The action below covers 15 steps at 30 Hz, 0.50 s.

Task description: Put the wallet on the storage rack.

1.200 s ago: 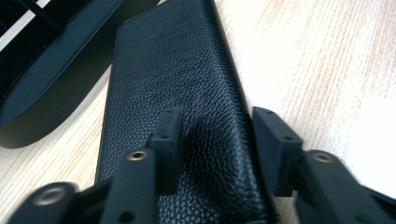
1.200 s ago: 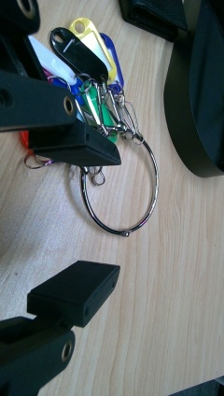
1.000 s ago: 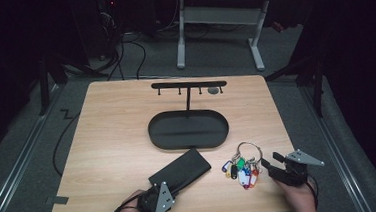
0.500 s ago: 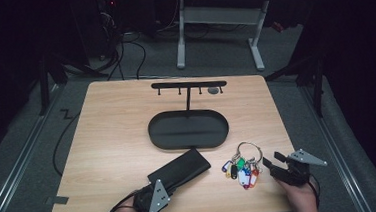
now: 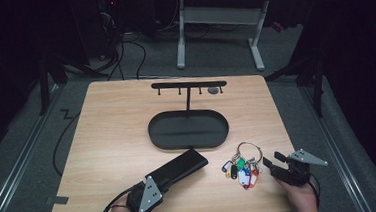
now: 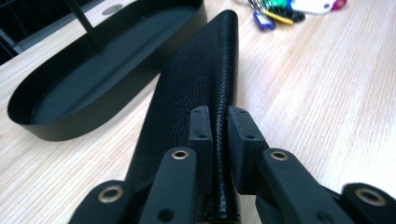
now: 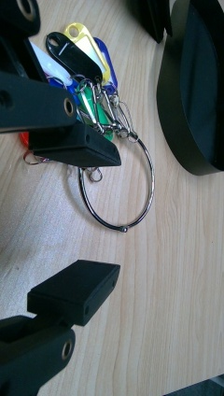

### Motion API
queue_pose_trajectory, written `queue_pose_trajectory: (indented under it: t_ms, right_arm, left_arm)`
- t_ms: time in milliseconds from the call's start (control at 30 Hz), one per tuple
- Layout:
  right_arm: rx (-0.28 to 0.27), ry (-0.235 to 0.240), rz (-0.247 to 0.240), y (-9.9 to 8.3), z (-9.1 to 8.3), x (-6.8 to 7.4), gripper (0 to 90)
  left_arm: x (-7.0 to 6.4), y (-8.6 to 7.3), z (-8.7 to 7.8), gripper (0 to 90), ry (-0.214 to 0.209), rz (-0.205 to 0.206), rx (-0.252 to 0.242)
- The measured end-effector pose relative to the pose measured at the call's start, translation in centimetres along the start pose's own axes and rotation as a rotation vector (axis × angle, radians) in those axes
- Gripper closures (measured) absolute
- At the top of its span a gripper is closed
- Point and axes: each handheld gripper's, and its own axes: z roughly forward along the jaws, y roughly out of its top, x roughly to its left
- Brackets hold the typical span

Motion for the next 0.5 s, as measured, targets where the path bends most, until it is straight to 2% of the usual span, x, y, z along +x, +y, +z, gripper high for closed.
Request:
queue_pose_trajectory:
  t_ms: [67, 500]
  right_arm:
    - [0.000, 0.001, -0.001, 0.0, 0.0, 0.0, 41.7]
    - [0.000, 0.004, 0.005, 0.0, 0.0, -0.1, 41.8]
  left_arm:
    - [0.4, 0.0, -0.5, 81.4, 0.001, -0.027, -0.022]
    - [1.6, 0.0, -1.8, 82.0, 0.014, -0.089, -0.066]
